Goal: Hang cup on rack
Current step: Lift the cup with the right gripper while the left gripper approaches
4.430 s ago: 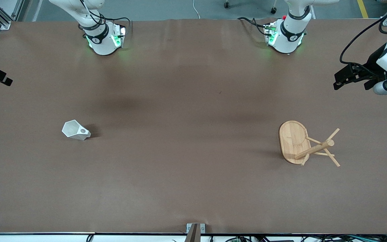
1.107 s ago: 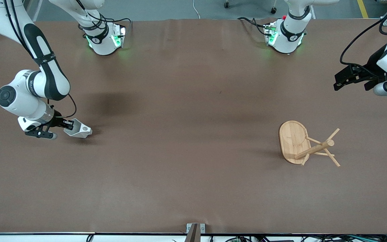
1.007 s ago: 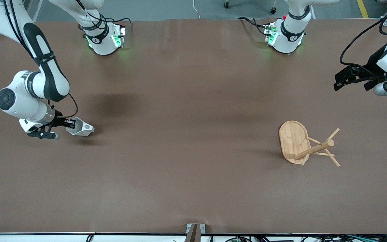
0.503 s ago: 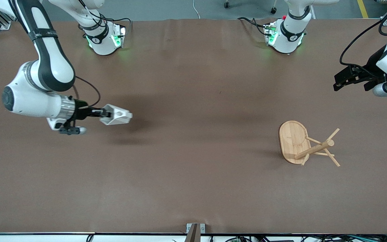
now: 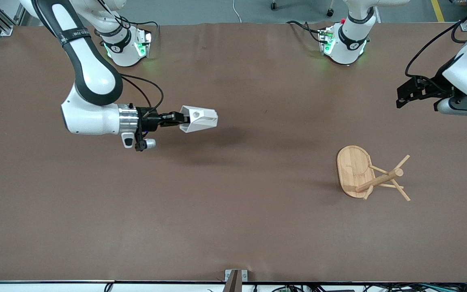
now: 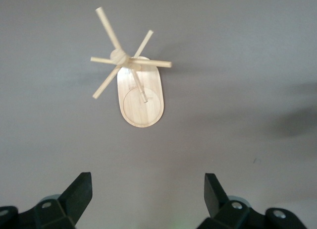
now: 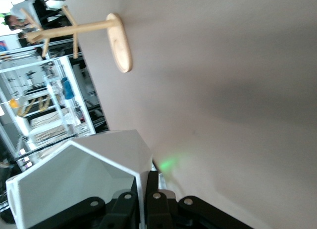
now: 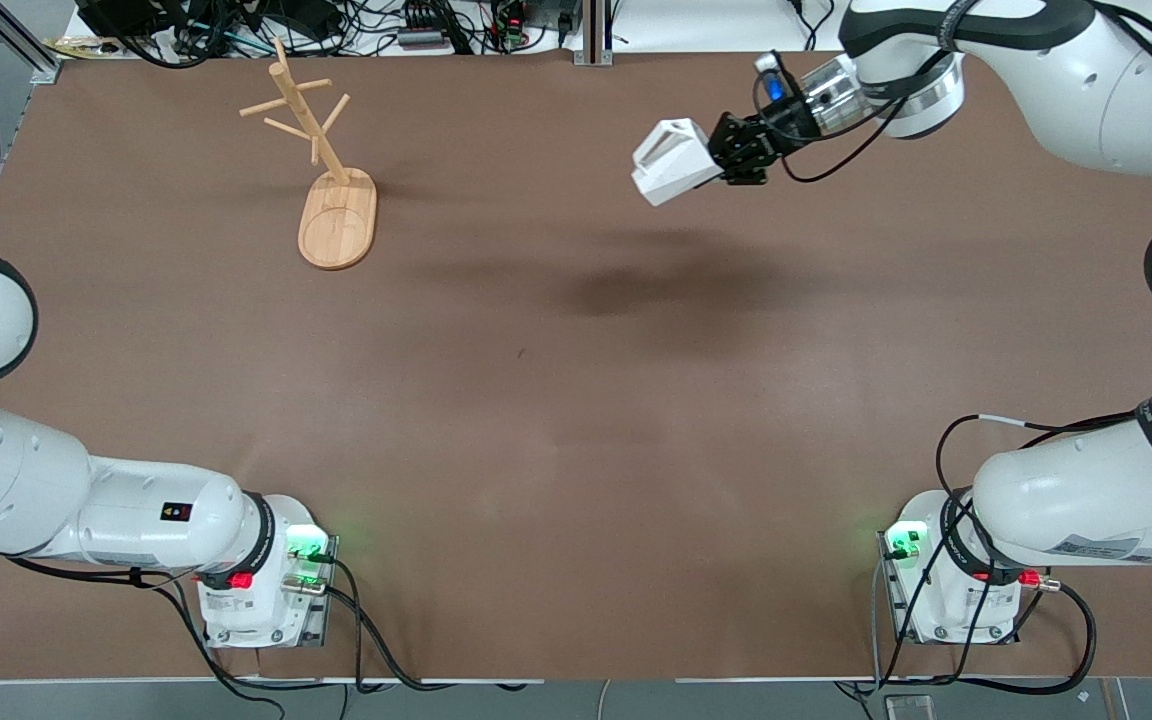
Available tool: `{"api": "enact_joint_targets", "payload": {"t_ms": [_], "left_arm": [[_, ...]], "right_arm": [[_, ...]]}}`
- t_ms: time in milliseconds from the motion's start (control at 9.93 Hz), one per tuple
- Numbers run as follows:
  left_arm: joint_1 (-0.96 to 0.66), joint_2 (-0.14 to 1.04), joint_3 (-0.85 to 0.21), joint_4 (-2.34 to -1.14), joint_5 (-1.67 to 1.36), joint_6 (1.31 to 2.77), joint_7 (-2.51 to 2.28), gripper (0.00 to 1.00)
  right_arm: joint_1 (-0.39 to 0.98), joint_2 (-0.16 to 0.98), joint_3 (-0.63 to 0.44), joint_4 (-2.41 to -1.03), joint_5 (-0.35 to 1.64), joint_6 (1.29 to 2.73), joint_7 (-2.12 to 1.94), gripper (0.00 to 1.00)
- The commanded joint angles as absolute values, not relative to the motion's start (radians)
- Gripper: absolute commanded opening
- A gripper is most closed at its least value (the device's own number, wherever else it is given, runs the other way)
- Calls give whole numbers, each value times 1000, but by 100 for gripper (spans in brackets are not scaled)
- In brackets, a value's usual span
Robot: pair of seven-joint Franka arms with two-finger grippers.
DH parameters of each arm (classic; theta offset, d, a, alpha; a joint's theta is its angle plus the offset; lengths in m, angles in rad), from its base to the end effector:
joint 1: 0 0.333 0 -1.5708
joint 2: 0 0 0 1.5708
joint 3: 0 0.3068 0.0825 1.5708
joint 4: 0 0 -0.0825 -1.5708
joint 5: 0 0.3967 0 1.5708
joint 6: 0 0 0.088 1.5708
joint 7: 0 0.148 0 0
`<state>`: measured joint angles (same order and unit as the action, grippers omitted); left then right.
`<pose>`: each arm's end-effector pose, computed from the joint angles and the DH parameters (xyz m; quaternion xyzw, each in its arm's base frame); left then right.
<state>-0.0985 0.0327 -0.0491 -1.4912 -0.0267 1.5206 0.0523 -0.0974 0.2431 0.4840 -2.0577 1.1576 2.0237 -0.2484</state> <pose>0.5656 -0.0878 0.5897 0.9948 -0.1004 -0.0023 0.0140 0.5140 0.2985 0.3094 -0.8545 0.0322 0.1525 0.4954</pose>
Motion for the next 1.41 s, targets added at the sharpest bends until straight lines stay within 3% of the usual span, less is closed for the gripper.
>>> {"api": "enact_joint_targets", "payload": {"t_ms": [0,503,1107,1309], "left_arm": [[-130,74,-51,-1451,-34,1508,174,100],[-236,129,-136,-1450,-92,1508,334,100],[-238,277,-406,-1448,-273,1532,394,100],[-268,311,-429,-1448,-272,1557,384,100]], "right_arm": [[-107,270,526,-2060,1332,2016,-305,0],[-98,385,638,-2060,1635,2022,-584,0],[-80,385,640,-2063,1638,2026,-584,0],[-77,385,655,-2059,1658,2037,-586,0]]}}
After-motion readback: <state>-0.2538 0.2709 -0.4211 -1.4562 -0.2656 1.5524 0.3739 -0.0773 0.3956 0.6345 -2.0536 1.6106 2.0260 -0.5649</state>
